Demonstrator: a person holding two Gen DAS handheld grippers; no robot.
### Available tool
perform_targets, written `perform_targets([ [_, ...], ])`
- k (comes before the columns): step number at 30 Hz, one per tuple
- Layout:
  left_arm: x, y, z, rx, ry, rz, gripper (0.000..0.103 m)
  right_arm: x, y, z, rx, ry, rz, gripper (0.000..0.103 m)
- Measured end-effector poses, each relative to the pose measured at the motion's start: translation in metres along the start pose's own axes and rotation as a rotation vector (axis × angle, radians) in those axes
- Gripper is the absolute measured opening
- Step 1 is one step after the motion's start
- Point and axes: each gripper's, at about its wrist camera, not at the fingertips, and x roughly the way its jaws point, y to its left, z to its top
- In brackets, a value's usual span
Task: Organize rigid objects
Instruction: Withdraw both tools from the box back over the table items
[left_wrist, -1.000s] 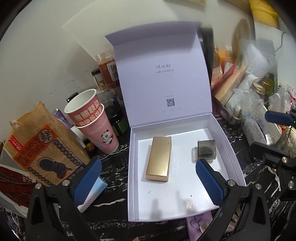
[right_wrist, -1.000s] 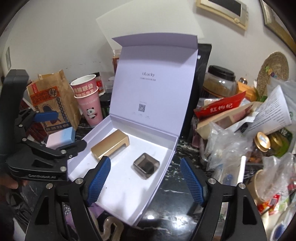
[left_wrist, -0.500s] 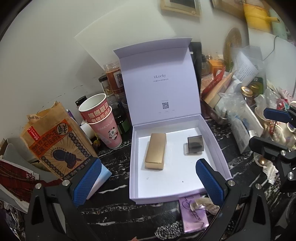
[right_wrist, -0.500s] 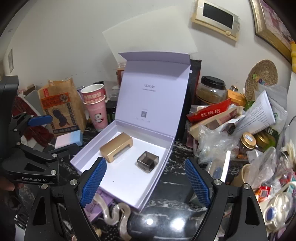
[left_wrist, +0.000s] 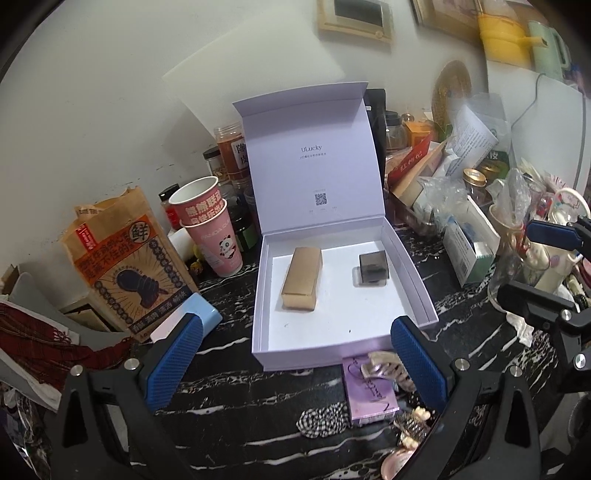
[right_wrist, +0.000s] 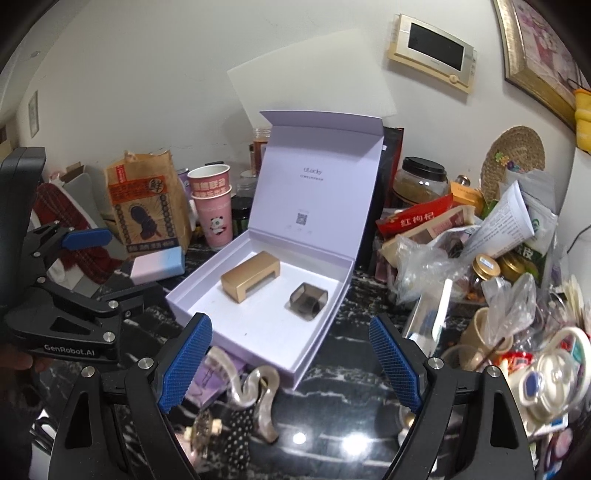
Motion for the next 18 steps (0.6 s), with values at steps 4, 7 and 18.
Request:
perform_targets([
  [4,-0.007,-0.005,-0.010,0.004,0.011,-0.011,0.103,-0.007,0.005,-0.010,0.001,0.001,0.013,0.088],
  [7,-0.010,-0.009,-0.017,0.004,0.026,-0.017,0.103,-0.009,0.006,-0.017,0.003,0.009,0.023,0.088],
  [18,-0.015,-0.026,-0.048,0.009,0.084,-0.074,0.103,-0.011,0.003,-0.051,0.031,0.052,0.051,0.088],
])
